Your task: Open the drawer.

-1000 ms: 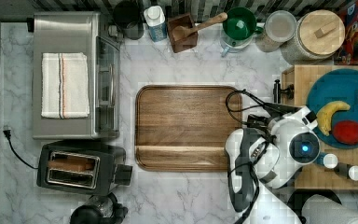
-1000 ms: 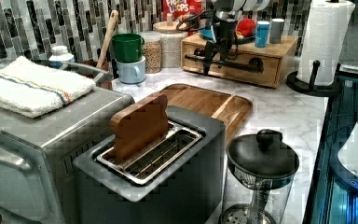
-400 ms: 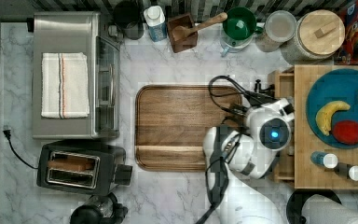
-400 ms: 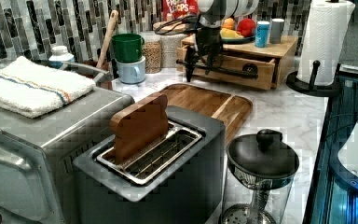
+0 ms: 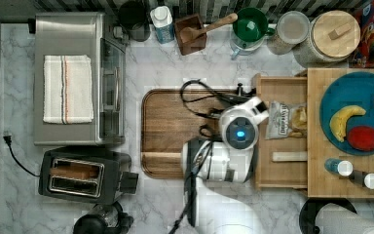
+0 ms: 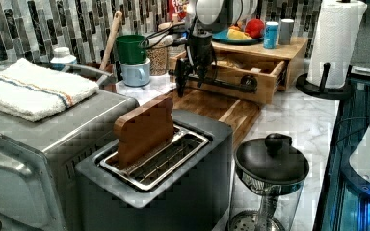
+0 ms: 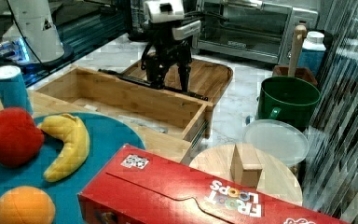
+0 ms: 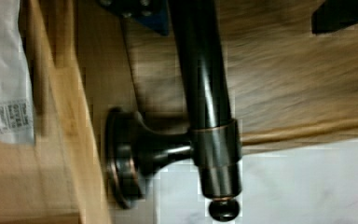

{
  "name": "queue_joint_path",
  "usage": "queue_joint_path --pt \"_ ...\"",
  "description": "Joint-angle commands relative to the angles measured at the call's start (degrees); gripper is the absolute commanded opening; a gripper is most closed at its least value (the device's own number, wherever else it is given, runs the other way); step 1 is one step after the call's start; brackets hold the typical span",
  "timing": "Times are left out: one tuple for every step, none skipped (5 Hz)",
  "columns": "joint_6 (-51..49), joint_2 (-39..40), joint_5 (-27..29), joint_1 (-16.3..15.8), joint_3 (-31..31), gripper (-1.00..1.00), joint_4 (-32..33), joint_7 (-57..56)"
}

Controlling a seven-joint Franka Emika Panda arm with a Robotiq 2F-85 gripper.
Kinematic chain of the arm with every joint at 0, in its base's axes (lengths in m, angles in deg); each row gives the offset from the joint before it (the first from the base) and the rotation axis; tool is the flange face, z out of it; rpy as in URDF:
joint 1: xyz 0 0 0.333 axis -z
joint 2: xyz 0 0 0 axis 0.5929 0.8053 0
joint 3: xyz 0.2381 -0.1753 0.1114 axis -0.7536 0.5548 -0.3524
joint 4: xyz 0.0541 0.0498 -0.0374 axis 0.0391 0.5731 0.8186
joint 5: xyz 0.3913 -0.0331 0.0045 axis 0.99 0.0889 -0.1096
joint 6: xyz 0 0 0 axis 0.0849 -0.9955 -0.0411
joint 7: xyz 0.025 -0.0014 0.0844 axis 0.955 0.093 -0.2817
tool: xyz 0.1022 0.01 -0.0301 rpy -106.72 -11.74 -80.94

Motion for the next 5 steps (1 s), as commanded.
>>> queue_joint_path --pt "-2.45 -3.92 2.18 -3.40 -3.83 1.00 1.50 3.05" --pt "-2.46 -3.92 1.95 -2.94 -4.26 1.00 1.49 3.21" --pt "-2.48 -3.92 2.06 -3.18 -4.04 1.00 1.49 3.13" --pt "-2.47 -3.93 2.01 -3.06 -4.15 1.00 1.48 3.18" --pt "-2.46 -3.92 1.83 -2.71 -4.48 1.00 1.49 3.29"
